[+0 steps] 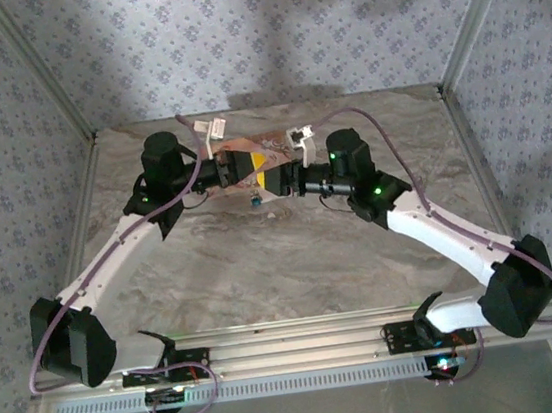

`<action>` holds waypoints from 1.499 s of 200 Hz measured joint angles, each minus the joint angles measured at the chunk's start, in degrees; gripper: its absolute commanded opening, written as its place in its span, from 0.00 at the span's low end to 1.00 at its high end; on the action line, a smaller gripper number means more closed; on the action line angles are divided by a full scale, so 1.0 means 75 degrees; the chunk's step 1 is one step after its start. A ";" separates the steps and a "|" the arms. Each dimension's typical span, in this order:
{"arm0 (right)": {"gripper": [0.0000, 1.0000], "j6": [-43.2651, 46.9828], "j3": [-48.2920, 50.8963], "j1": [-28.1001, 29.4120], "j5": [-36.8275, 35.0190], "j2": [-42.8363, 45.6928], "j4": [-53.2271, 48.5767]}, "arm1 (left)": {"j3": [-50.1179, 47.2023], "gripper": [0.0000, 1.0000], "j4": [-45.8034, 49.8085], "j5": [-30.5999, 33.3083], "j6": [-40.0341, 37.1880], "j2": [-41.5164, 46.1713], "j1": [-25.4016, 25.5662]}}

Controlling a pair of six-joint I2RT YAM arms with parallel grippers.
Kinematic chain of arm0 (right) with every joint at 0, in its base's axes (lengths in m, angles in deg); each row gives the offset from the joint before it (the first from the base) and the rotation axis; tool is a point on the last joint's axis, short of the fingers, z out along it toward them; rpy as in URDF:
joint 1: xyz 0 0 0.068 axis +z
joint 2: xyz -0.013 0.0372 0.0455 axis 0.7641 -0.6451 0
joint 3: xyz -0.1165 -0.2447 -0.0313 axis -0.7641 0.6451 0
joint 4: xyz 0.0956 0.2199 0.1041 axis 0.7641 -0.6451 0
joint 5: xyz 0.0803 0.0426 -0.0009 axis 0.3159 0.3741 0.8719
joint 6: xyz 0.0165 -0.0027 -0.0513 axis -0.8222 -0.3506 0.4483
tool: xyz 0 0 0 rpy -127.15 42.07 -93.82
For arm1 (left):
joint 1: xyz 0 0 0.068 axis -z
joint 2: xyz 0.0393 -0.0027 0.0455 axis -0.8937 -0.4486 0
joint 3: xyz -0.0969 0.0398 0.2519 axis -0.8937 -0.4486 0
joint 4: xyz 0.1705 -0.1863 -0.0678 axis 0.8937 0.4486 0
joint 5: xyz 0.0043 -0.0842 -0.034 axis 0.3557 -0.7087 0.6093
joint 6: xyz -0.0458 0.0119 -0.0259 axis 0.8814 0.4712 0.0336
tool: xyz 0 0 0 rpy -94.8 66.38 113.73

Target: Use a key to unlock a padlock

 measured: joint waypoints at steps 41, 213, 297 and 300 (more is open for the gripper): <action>0.36 0.0009 -0.0087 0.0000 0.0050 -0.0096 0.0079 | 0.0000 0.00 -0.0023 0.0093 0.0055 -0.0006 0.0099; 0.00 0.0286 0.0927 -0.0023 0.0047 0.0140 0.1533 | -0.1195 0.36 -0.1623 0.0615 0.1373 0.0370 0.0271; 0.00 0.0469 0.0927 -0.0020 0.0085 0.0137 0.1542 | -0.1236 0.00 -0.1390 0.0629 0.1180 0.0437 0.0125; 0.00 0.0481 0.0927 -0.0020 0.0085 0.0137 0.1521 | -0.1236 0.00 -0.1378 0.0624 0.1157 0.0440 0.0125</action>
